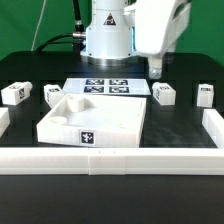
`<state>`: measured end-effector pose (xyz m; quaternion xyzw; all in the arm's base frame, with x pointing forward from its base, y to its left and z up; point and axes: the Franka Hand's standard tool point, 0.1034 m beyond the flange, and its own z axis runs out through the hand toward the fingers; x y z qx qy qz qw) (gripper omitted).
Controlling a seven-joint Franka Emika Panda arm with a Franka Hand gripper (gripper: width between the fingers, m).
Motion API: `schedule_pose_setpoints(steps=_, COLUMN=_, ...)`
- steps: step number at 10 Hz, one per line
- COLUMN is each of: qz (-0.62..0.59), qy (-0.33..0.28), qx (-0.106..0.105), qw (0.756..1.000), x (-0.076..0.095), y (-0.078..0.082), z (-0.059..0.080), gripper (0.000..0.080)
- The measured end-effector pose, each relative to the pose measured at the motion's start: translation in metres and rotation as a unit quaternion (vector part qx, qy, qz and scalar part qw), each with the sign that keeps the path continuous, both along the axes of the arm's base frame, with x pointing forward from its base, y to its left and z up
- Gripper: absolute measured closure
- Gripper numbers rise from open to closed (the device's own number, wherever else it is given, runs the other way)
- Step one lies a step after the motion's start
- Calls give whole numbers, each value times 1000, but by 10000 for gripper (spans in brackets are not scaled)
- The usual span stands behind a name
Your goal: Assemble one leg
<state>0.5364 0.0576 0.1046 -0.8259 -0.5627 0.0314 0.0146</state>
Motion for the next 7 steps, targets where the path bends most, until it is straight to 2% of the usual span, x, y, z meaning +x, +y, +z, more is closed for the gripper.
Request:
schedule_pose_setpoints(steps=1, qz=-9, qy=-3, qx=0, qw=1000, x=-3, y=-21, z=-5, gripper=150)
schedule_pose_setpoints(steps=5, qz=-4, qy=-2, qx=0, qw=1000, x=-3, y=-22, z=-6, gripper=150)
schedule_pose_setpoints(steps=6, qz=22, qy=-5, qx=3, qw=1000, x=-5, y=-27, z=-11, gripper=150)
schedule_pose_setpoints(steps=7, qz=63, qy=-20, qx=8, qw=998, x=-13, y=-36, z=-21, gripper=150)
